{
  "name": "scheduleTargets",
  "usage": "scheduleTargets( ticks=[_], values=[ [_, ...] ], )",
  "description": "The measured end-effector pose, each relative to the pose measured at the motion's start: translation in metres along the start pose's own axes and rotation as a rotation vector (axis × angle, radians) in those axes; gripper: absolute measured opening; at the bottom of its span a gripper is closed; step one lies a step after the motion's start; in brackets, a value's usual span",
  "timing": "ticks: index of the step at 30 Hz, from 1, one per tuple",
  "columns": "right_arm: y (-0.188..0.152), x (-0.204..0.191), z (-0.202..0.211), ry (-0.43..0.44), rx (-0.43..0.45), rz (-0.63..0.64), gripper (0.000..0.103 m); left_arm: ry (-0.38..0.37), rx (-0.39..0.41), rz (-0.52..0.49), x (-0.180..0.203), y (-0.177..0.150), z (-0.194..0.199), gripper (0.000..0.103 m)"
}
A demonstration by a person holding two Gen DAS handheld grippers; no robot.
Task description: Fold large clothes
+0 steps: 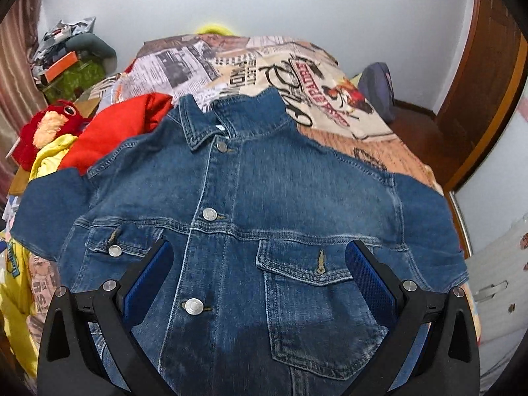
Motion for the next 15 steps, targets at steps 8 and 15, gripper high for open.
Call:
scheduleTargets(
  ticks=[8, 15],
  values=[
    [0.002, -0.001, -0.009, -0.022, -0.026, 0.003, 0.103, 0.005, -0.021, 0.111, -0.037, 0.025, -0.031, 0.061],
    [0.008, 0.0, -0.007, -0.025, -0.016, 0.007, 0.103, 0.059, 0.001, 0.15, -0.05, 0.052, -0.053, 0.042]
  ],
)
Point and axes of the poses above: each gripper's, at about its wrist camera, not at the fingertips, and z roughly against the way its jaws point, x to its right, y to its top, the point moved 3 cm from there along -z, roughly the way its jaws point, and after that the axes turned 8 degrees about y, right-handed, at the moved point
